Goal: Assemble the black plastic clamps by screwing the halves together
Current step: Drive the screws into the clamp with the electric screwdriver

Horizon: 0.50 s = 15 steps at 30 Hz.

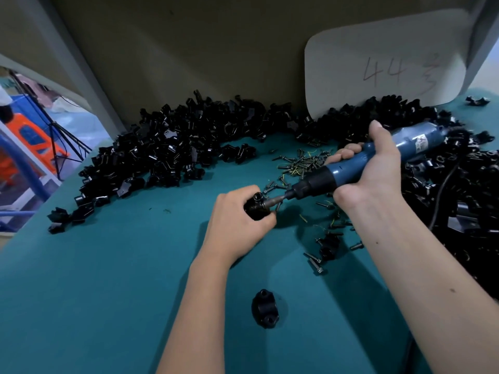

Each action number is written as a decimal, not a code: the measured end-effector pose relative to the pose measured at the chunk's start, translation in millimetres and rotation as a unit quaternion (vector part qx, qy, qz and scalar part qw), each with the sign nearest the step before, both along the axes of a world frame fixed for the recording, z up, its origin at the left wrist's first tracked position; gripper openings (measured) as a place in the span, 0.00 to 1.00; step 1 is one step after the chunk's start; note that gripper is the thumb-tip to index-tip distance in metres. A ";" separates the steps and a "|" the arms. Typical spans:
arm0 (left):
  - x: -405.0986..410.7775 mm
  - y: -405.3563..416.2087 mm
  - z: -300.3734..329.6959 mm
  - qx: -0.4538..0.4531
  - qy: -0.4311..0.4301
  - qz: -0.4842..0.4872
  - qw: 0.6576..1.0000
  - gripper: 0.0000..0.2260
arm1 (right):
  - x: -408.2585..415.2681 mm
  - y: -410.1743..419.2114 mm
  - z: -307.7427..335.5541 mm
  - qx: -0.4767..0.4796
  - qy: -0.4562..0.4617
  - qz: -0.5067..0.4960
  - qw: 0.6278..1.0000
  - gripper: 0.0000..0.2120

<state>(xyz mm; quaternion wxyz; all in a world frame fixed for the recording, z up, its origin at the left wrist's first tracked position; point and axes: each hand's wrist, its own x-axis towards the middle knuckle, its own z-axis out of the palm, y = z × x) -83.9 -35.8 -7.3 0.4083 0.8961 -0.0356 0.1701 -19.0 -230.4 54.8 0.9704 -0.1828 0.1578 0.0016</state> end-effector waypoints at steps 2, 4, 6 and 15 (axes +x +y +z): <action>-1.5 4.2 0.3 -0.044 0.064 -0.040 0.996 0.13 | -1.7 2.2 -3.4 -0.004 -0.020 0.004 1.000 0.17; -1.6 13.6 3.2 -0.103 0.088 -0.033 0.990 0.14 | -2.9 0.9 -5.1 -0.008 -0.047 0.001 0.999 0.18; -2.6 24.9 5.0 -0.152 0.084 0.026 0.984 0.18 | -2.8 -1.2 -4.5 -0.025 -0.049 -0.003 0.998 0.18; 4.7 15.9 6.9 -0.513 0.092 0.060 0.851 0.11 | -1.0 21.3 -27.4 -0.393 -0.001 0.150 0.907 0.10</action>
